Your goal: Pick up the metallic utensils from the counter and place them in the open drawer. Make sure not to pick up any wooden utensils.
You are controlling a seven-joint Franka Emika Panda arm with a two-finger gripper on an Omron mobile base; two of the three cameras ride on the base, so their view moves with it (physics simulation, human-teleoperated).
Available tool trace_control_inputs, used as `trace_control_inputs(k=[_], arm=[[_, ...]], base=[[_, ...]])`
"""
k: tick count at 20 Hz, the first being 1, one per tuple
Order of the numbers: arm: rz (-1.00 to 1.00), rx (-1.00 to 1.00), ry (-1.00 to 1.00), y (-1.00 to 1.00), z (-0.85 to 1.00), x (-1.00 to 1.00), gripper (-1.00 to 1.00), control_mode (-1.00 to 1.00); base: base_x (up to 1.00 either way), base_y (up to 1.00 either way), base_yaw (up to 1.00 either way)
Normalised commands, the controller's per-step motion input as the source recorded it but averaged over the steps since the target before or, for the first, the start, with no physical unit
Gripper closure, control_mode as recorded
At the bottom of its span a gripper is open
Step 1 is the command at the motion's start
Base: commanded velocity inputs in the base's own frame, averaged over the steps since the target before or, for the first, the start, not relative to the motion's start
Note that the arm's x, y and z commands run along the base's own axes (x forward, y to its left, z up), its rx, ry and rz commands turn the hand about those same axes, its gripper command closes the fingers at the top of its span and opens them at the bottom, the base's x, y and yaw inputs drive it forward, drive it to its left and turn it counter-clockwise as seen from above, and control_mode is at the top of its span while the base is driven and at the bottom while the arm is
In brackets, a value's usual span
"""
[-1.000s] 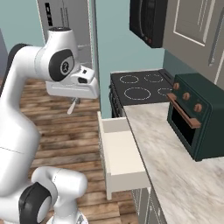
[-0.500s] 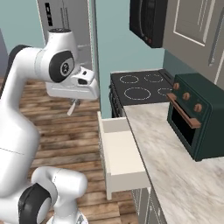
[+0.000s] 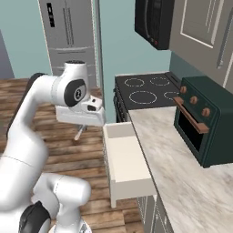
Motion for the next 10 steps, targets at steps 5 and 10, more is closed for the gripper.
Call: trace_control_inputs(k=[5, 10], arm=[[0.00, 0.03, 0.05, -0.06, -0.60, 0.37, 1.00, -1.00], [0.00, 0.05, 0.09, -0.28, -0.23, 0.88, 1.00, -1.00]], base=[[0.00, 0.00, 0.00], [0.00, 0.00, 0.00]])
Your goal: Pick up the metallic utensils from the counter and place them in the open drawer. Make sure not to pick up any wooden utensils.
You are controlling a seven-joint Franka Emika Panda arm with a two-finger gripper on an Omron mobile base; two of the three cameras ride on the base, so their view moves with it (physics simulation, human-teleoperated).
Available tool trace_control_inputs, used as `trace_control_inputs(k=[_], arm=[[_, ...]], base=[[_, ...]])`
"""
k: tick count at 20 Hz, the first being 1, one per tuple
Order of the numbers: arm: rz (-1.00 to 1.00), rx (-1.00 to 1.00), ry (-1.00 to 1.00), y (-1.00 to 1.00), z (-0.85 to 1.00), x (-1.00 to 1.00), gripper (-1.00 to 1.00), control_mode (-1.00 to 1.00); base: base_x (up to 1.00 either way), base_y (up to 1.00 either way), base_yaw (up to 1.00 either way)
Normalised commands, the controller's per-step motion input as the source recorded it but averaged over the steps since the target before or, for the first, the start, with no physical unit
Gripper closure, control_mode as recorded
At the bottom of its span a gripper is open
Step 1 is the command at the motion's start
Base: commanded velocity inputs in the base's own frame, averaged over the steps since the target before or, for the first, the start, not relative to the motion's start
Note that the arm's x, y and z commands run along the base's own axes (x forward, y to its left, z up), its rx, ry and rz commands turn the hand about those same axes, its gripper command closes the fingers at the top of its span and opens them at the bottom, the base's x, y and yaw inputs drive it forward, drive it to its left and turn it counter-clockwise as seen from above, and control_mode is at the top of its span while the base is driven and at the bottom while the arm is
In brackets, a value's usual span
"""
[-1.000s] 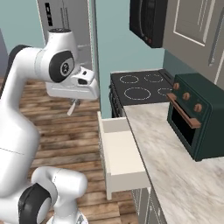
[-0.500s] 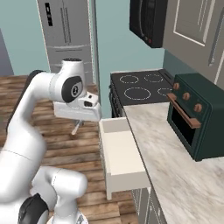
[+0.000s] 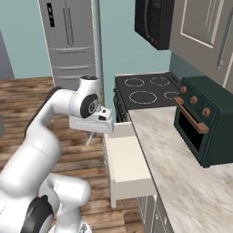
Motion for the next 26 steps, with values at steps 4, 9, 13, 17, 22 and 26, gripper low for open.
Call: trace_control_inputs(k=[4, 9, 13, 17, 22, 26], arm=[[0.07, 0.00, 0.06, -0.14, -0.15, 0.80, 1.00, -1.00], [0.08, 0.00, 0.00, 0.00, -0.48, 0.21, 1.00, -1.00], [0.01, 0.00, -0.02, 0.00, -0.33, 0.01, 1.00, -1.00], [0.00, 0.00, -0.08, 0.00, -0.43, 0.01, 1.00, -1.00], [0.00, 0.00, -0.12, 0.00, -0.53, 0.12, 1.00, -1.00], [0.00, 0.00, -0.03, 0.00, -0.73, 0.28, 1.00, -1.00]], base=[[0.00, 0.00, 0.00], [0.00, 0.00, 0.00], [0.00, 0.00, 0.00], [0.00, 0.00, 0.00], [0.00, 0.00, 0.00], [0.00, 0.00, 0.00]])
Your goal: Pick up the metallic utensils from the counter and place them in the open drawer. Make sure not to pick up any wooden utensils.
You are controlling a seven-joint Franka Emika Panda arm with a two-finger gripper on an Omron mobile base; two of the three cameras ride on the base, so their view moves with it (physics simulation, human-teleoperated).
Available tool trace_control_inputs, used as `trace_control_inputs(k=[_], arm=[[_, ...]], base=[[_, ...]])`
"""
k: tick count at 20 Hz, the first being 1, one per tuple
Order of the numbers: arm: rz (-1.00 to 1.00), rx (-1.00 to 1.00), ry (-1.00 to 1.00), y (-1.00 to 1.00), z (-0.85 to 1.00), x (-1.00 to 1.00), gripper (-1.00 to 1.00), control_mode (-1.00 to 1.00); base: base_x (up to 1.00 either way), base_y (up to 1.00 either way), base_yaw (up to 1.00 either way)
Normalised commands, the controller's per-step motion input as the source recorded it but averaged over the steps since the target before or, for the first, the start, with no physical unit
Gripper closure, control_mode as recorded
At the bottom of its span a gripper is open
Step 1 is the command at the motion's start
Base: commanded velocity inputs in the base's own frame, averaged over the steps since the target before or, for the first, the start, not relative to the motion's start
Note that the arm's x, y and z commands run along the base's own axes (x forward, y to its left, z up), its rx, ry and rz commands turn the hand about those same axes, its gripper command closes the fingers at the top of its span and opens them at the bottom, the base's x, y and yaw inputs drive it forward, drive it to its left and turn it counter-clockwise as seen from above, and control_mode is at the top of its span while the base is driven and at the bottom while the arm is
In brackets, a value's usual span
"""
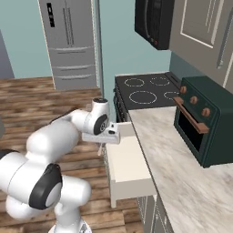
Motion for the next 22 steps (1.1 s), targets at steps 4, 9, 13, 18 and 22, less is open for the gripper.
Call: trace_control_inputs(k=[4, 9, 13, 18, 22], arm=[[0.00, 0.00, 0.00, 0.00, -0.48, 0.49, 1.00, -1.00], [0.00, 0.00, 0.00, -0.07, -0.16, 0.45, 1.00, -1.00], [0.00, 0.00, 0.00, -0.02, 0.00, 0.17, 1.00, -1.00], [0.00, 0.00, 0.00, -0.07, -0.14, 0.40, 1.00, -1.00], [0.00, 0.00, 0.00, -0.06, -0.31, 0.52, 1.00, -1.00]], base=[[0.00, 0.00, 0.00], [0.00, 0.00, 0.00], [0.00, 0.00, 0.00], [0.00, 0.00, 0.00], [0.00, 0.00, 0.00]])
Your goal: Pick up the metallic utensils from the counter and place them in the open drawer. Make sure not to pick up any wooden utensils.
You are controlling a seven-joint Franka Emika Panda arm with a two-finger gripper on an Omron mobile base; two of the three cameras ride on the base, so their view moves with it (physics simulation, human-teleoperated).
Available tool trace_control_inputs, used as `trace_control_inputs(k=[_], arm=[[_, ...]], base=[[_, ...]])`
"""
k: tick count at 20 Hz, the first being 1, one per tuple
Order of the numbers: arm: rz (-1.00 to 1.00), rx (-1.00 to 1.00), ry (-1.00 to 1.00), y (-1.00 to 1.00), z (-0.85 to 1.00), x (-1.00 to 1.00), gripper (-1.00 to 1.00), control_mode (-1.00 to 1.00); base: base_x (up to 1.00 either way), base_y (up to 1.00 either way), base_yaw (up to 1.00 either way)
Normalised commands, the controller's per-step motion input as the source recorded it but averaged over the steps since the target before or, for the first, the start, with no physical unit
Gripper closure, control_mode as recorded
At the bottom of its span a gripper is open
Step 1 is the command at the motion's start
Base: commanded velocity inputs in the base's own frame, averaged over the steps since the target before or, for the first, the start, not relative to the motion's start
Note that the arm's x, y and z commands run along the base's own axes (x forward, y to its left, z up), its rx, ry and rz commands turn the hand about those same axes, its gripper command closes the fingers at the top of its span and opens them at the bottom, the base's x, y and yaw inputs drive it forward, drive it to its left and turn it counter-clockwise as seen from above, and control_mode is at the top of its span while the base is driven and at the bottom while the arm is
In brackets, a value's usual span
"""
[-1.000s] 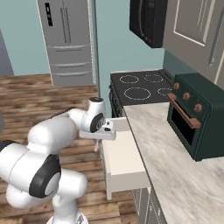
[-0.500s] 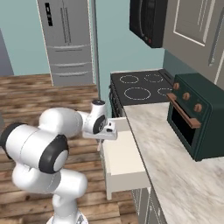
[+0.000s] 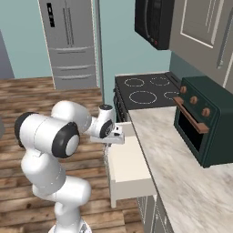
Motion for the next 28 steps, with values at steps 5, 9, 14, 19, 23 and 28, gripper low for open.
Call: trace_control_inputs(k=[5, 9, 14, 19, 23, 28], arm=[[0.00, 0.00, 0.00, -0.03, -0.15, 0.23, 1.00, -1.00], [-0.07, 0.06, 0.00, 0.00, 0.00, 0.16, 1.00, -1.00], [-0.13, 0.06, 0.00, 0.00, -0.15, 0.33, 1.00, -1.00], [-0.13, 0.00, 0.00, 0.00, -0.39, 0.38, 1.00, -1.00], [-0.05, 0.00, 0.00, -0.09, -0.03, 0.26, 1.00, -1.00], [0.00, 0.00, 0.00, -0.29, 0.00, 0.10, 1.00, -1.00]], base=[[0.00, 0.00, 0.00], [0.00, 0.00, 0.00], [0.00, 0.00, 0.00], [0.00, 0.00, 0.00], [0.00, 0.00, 0.00], [0.00, 0.00, 0.00]])
